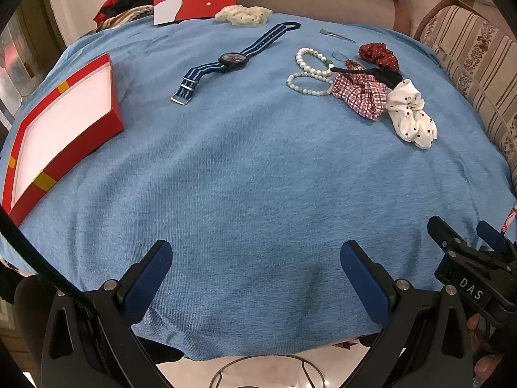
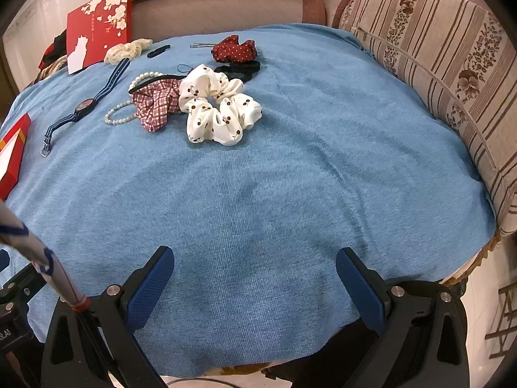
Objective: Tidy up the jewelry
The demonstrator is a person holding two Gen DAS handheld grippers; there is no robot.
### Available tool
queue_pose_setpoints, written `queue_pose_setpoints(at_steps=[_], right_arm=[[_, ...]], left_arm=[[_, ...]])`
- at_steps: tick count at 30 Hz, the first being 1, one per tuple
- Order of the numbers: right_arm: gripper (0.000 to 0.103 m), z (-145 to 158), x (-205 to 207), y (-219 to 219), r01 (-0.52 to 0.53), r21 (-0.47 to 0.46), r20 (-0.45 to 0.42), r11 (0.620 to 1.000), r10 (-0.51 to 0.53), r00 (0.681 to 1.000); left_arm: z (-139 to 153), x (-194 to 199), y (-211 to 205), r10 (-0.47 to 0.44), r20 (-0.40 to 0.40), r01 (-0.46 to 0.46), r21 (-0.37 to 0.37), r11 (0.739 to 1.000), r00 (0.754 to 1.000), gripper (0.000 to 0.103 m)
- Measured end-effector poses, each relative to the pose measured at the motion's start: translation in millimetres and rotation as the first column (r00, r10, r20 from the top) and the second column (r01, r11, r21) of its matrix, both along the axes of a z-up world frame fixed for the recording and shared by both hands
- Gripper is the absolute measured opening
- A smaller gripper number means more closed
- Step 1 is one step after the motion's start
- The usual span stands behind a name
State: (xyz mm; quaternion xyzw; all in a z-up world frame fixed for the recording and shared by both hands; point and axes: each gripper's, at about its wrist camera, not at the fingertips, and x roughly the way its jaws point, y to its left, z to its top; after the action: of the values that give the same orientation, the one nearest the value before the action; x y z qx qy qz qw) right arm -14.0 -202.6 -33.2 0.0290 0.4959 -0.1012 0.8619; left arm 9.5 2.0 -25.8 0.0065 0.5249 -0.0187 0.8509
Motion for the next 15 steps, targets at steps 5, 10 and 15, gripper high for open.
queue_pose_setpoints(at_steps=[5,10,15], right_arm=[[0.102,-1.4,0.6,-0.1,0.000,0.004,-0.005,1.000,0.000,1.000],[0.102,-3.0,1.3,-0.5,0.001,0.007,-0.011,1.000,-0.001,1.000],[0.102,-6.1,1.5,-1.2,0.004,0.011,-0.018,1.000,-0.004,1.000]], left_arm=[[-1.9,-0.3,-0.2,0.001,-0.007,-0.001,0.002,1.000,1.000,0.103],[-5.0,1.1,-0.3,0.004,-0.017,-0.004,0.002,1.000,1.000,0.103],[-7.1,1.8,-1.0,0.005,-0.024,-0.005,0.003,1.000,1.000,0.103]])
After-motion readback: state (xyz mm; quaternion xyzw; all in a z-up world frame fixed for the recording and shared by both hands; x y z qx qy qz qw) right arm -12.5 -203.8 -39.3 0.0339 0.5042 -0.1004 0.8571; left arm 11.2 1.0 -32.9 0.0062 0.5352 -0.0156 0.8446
